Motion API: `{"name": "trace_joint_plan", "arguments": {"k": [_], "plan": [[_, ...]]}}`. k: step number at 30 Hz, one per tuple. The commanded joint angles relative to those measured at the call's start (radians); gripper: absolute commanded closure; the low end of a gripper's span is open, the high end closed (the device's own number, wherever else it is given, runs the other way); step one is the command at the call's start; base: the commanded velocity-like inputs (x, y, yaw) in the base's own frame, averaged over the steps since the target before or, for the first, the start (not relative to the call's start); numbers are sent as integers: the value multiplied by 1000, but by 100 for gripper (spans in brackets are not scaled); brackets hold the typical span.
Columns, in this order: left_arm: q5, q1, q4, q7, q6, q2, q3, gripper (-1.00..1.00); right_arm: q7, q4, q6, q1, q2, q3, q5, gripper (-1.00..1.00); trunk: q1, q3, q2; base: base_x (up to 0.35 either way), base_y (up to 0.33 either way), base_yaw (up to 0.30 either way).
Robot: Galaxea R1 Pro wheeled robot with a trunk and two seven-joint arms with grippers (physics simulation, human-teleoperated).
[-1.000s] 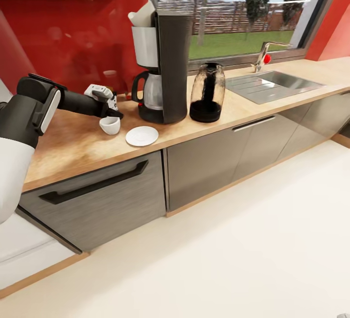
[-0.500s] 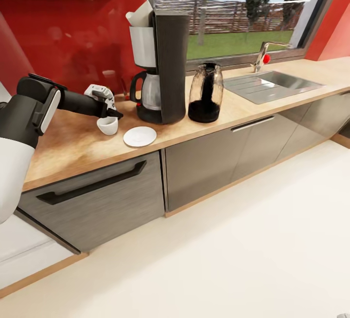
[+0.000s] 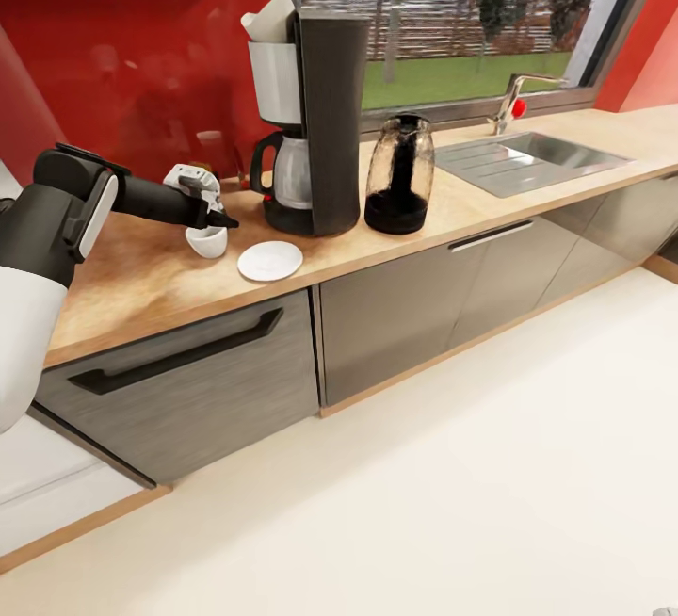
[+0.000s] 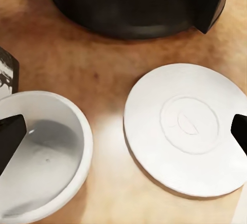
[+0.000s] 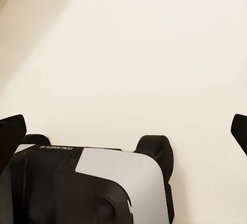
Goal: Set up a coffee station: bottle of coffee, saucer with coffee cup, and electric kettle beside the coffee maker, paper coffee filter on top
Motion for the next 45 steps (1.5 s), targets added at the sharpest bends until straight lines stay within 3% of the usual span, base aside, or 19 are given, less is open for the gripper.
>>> {"name": "trace_joint_plan", "arguments": {"k": [1,16,24,45], "plan": [[-2,-1,-1,-4,5,1,-2,-100,3,1,3,-1,0,5,-9,-100,0,-1,0,0,0,0],[-2,-1,68,-8,5,1,-5,-100,3,1,3,-1,0,5,-9,-100,0,-10,0,0,0,0],[-3,-1,72,-71,4,1,-8,-100,3,1,3,-1,0,5,-9,-100,0,-10,0,0,0,0],[-4,-1,74,-78,2,2,-2,-100,3,1,2,-1,0,5,-9,-100,0,-16,0,0,0,0]]}}
